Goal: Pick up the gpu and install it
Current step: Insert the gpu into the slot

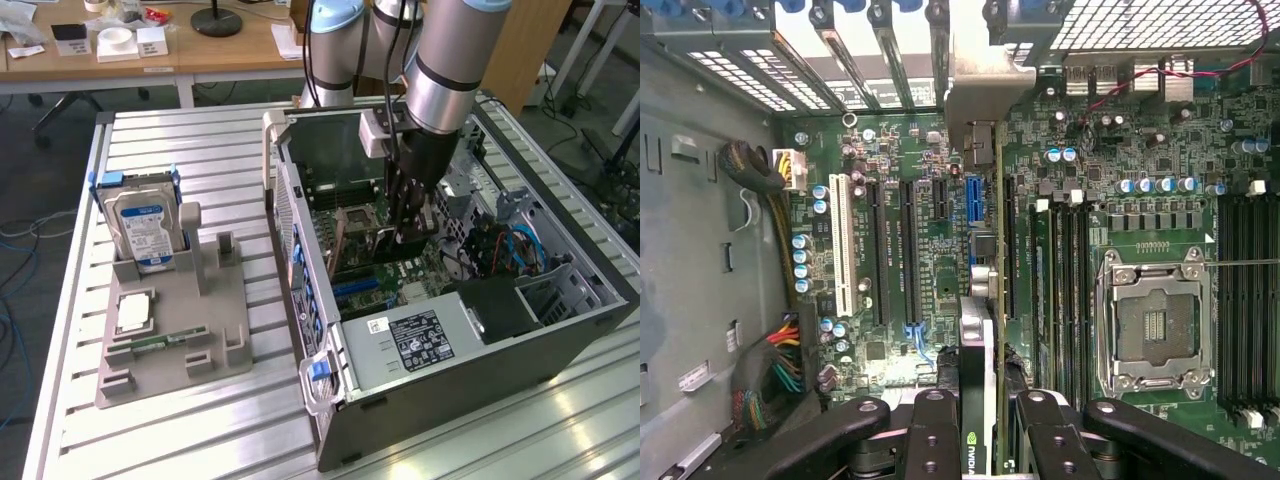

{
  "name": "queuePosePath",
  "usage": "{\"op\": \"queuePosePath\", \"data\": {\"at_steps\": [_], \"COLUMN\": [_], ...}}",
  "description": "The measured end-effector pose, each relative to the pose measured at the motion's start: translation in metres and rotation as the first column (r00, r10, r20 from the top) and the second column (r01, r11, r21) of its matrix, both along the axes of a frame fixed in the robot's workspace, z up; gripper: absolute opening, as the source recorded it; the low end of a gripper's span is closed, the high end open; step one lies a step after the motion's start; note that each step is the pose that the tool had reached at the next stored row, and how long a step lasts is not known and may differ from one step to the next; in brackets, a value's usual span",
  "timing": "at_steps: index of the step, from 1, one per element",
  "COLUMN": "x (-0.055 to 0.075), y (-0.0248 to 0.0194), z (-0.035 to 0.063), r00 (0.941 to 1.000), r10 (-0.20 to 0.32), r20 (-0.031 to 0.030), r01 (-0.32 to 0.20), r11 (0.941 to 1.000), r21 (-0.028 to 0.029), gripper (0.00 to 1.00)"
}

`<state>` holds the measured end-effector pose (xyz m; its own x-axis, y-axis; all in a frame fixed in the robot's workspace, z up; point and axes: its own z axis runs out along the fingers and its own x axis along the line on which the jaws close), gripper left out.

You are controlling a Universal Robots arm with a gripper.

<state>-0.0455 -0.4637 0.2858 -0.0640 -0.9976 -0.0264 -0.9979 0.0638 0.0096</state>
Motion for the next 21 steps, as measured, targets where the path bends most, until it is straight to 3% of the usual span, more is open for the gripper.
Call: {"op": "queuePosePath", "data": {"at_steps": [21], "x": [0.0000], "y": [0.0000], "z": [-0.0091], "r00": [1.0000], "r10": [0.000], "r20": [-0.0001], "r01": [0.000], "r11": [1.0000], "r21": [-0.0003], "gripper": [0.27]}}
